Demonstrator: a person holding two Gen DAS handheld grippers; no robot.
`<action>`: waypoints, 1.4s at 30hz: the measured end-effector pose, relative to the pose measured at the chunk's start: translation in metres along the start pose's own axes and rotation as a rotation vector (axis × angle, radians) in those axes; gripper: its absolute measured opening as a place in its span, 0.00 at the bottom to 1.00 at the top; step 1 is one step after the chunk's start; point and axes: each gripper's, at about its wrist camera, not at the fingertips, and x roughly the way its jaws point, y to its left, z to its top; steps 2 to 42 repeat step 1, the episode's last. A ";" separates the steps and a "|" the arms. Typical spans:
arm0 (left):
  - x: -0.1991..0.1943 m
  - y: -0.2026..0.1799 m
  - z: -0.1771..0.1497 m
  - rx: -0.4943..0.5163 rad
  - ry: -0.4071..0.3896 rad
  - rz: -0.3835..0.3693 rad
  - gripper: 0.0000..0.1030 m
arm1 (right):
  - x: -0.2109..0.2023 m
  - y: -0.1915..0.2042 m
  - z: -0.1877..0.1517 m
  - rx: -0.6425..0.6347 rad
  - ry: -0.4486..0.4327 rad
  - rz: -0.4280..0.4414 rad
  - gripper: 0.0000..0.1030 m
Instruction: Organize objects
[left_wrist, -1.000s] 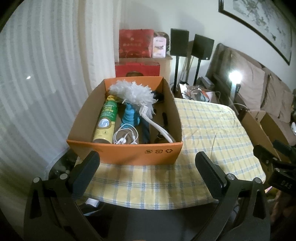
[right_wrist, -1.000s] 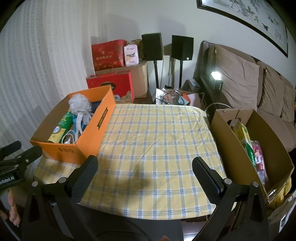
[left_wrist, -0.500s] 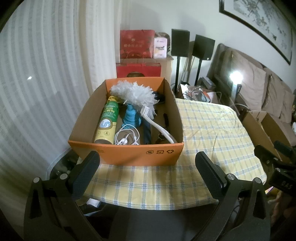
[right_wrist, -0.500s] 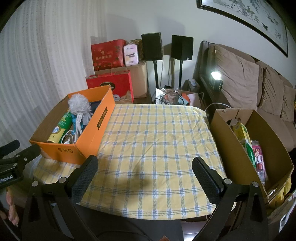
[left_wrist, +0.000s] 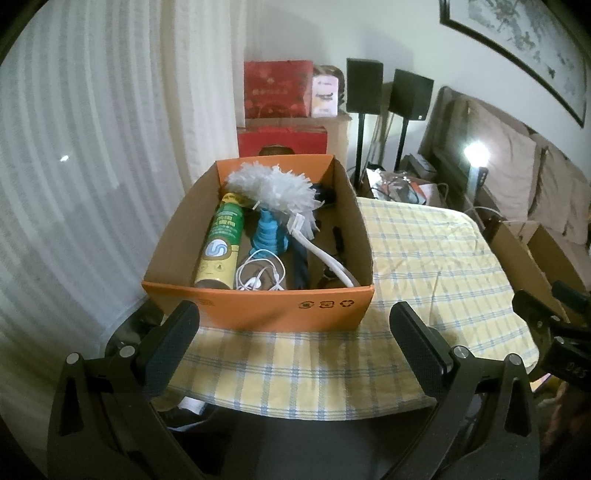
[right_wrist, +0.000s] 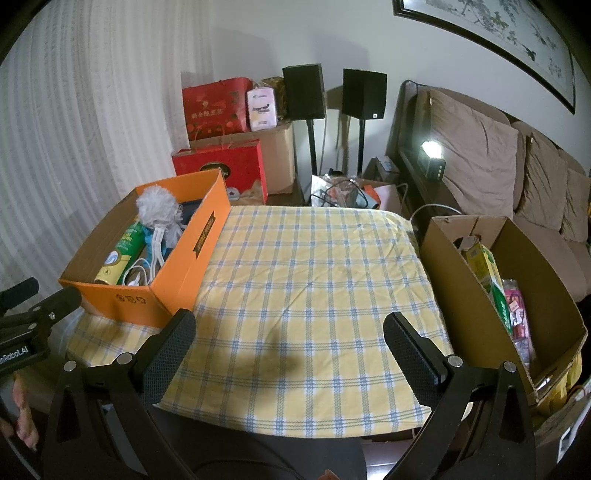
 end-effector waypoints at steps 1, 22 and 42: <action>0.001 0.000 0.000 0.002 0.002 0.000 1.00 | 0.000 0.000 0.000 0.001 0.001 0.000 1.00; 0.001 0.000 0.000 0.002 0.002 0.000 1.00 | 0.000 0.000 0.000 0.001 0.001 0.000 1.00; 0.001 0.000 0.000 0.002 0.002 0.000 1.00 | 0.000 0.000 0.000 0.001 0.001 0.000 1.00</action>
